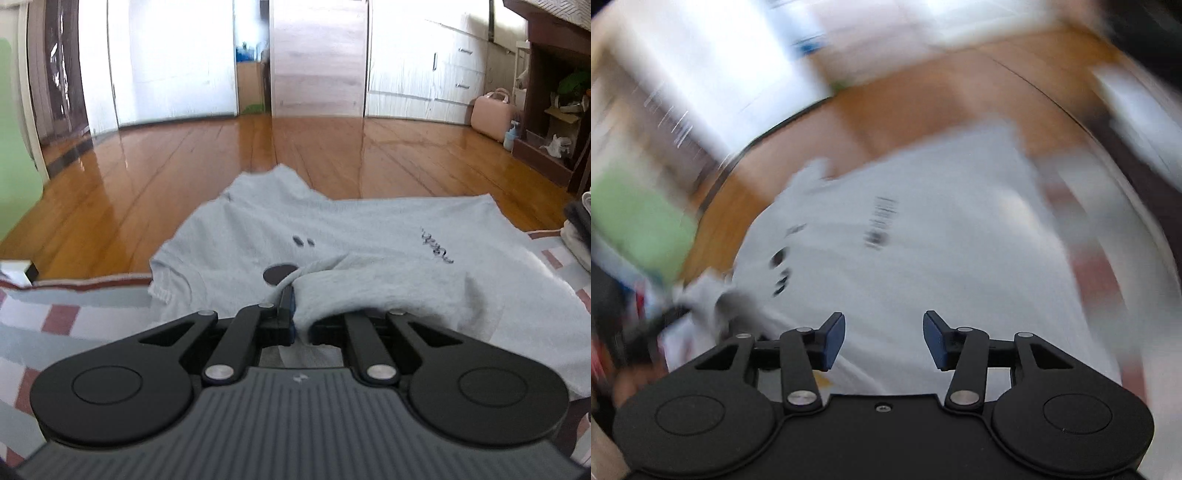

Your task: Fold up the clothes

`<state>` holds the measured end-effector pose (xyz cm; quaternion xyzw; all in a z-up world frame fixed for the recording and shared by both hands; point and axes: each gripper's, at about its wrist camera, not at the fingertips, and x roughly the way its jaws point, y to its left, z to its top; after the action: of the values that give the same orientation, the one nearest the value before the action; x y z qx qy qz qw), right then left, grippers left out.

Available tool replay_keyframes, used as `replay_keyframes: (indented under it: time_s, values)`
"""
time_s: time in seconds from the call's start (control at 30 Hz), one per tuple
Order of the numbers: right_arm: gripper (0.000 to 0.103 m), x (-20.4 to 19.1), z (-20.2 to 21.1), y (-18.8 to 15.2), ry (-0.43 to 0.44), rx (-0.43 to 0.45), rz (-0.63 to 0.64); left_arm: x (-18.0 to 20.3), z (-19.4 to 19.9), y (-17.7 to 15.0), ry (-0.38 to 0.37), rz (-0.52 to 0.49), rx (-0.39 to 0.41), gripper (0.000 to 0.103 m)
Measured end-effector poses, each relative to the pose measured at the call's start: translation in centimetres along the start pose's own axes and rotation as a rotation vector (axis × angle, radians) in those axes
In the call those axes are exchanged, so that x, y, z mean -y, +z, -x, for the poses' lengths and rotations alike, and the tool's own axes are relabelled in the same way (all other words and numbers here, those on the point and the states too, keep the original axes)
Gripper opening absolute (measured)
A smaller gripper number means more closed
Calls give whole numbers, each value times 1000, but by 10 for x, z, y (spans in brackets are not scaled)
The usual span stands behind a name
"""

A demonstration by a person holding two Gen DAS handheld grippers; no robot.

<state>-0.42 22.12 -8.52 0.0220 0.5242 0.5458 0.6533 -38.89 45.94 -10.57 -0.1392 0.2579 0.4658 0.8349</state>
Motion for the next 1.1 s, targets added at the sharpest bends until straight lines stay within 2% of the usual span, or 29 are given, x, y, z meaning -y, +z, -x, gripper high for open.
replay_keyframes:
  time_s: [0.03, 0.17, 0.4, 0.5, 0.53, 0.63, 0.77, 0.87, 0.9, 0.97, 1.0, 1.03, 1.1]
  values:
    - [54, 21, 10, -5, 9, 5, -113, 1, 4, 0, -2, -3, 10, 6]
    - [55, 74, 40, -25, 52, 33, -429, 0, 8, -2, -8, 3, 2, 6]
    - [55, 97, 8, -52, -192, -62, -429, -3, 9, -3, -12, 20, 21, 6]
    - [56, 105, -4, -55, -219, -56, -468, -7, 9, -3, -12, 38, 29, 6]
    - [56, 108, -7, -55, -211, -52, -491, -8, 8, -4, -15, 41, 27, 6]
    - [57, 116, -19, -62, -77, -46, -614, -11, -3, -8, -69, 88, -9, 6]
    - [57, 119, -36, -69, -68, -37, -711, -14, -18, -14, -104, 134, -47, 6]
    - [58, 114, -43, -67, -55, 0, -733, -17, -11, -13, -83, 145, -10, 6]
    - [56, 113, -46, -65, -56, 6, -720, -18, -6, -13, -79, 143, 8, 6]
    - [35, 111, -52, -60, -56, 19, -695, -18, 3, -15, -62, 129, 42, 6]
    - [8, 110, -54, -58, -56, 25, -682, -16, 8, -16, -34, 96, 57, 6]
    - [6, 108, -55, -55, -58, 39, -658, -13, 12, -16, -6, 66, 73, 6]
    - [6, 92, -45, -49, -69, 128, -555, -8, 21, -15, 42, 15, 110, 6]
